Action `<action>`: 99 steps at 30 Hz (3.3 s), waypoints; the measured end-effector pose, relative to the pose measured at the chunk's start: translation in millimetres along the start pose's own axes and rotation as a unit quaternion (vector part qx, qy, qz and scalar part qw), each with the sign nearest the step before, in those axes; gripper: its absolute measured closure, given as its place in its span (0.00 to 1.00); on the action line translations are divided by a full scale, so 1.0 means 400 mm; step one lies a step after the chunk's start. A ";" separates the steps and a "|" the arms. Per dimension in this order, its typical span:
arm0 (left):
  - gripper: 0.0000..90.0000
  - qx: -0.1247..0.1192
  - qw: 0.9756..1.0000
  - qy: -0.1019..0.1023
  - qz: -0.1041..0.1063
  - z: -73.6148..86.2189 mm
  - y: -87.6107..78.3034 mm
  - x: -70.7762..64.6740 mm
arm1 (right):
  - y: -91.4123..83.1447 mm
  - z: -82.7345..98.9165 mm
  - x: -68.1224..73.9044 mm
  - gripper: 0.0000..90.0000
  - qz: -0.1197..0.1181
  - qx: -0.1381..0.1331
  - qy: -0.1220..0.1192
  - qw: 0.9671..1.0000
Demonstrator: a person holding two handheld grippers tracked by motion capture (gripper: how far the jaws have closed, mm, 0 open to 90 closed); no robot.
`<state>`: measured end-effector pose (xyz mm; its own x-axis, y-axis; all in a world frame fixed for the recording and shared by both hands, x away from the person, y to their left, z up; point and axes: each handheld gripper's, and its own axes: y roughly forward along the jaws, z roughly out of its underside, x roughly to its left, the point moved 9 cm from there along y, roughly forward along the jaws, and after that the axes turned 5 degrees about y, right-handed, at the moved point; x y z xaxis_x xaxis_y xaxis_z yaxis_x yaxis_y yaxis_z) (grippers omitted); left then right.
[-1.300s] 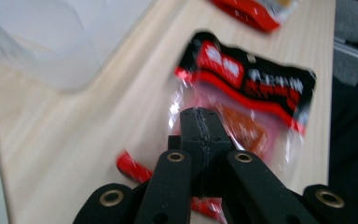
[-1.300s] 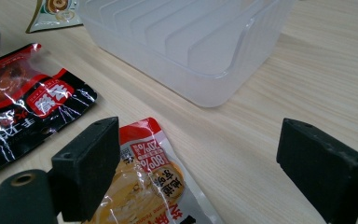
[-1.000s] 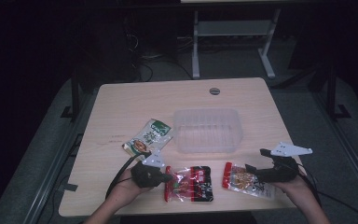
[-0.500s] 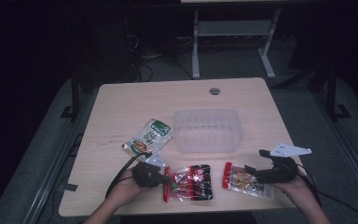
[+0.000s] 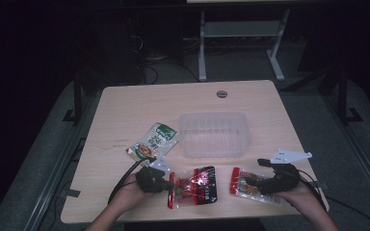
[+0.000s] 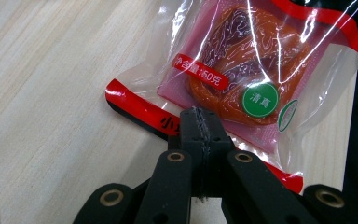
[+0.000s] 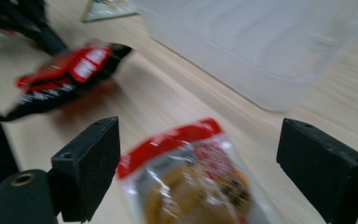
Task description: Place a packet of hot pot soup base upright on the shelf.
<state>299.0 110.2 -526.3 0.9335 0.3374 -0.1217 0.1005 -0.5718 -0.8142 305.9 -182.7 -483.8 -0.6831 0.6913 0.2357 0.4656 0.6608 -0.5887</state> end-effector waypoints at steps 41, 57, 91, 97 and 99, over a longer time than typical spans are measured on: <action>1.00 -0.009 1.000 -0.011 0.004 -0.004 0.005 -0.001 | 0.225 -0.036 0.235 0.29 -0.143 0.081 0.007 0.986; 1.00 -0.013 1.000 -0.018 0.005 -0.005 0.005 -0.001 | 0.225 -0.083 0.250 0.84 -0.158 0.062 -0.027 0.985; 0.97 -0.043 0.999 -0.017 -0.001 -0.017 -0.029 0.016 | 0.212 -0.122 0.295 1.00 -0.235 0.040 -0.059 0.969; 0.94 -0.064 0.998 -0.025 -0.005 -0.020 -0.056 0.030 | 0.190 -0.139 0.285 1.00 -0.235 0.024 -0.058 0.970; 0.92 -0.067 0.997 -0.027 -0.004 -0.020 -0.057 0.032 | 0.185 -0.144 0.284 1.00 -0.235 0.017 -0.057 0.970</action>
<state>311.2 121.6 -504.7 0.9132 0.3796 -0.1481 0.1564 -0.6622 -0.7328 295.3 -38.5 -456.0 -0.8741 0.2780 0.3984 0.0706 0.8841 -0.4618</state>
